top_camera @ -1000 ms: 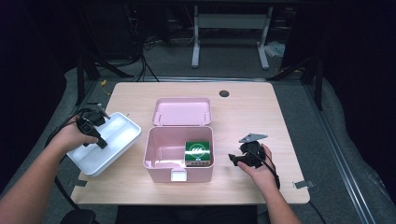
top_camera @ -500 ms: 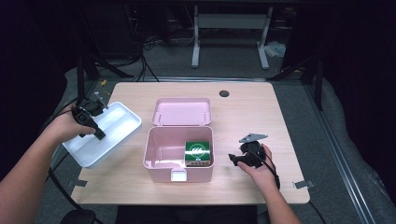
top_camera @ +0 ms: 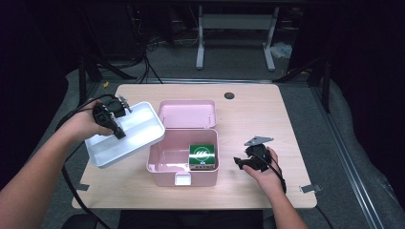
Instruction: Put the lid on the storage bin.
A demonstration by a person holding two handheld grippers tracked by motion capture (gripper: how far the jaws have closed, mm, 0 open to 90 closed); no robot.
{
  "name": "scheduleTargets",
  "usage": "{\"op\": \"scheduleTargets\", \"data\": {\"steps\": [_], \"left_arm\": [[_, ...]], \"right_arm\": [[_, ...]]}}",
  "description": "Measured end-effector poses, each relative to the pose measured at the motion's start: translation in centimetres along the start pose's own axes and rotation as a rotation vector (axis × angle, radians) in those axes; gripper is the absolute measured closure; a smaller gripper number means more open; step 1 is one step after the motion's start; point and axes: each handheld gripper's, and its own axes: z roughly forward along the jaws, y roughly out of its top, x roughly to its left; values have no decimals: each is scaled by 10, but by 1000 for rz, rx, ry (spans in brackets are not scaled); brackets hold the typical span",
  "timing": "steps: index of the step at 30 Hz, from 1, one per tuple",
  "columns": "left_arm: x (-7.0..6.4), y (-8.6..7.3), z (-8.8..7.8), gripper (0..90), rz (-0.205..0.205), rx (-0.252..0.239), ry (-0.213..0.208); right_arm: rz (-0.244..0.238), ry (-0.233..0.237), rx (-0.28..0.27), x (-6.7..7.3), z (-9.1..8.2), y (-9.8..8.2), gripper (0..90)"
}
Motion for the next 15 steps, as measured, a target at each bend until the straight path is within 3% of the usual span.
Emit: {"op": "scheduleTargets", "data": {"steps": [15], "left_arm": [[-32, 61, 13, 891, 146, 0, -25]], "right_arm": [[0, 0, -1, -1, 0, 1, 379]]}}
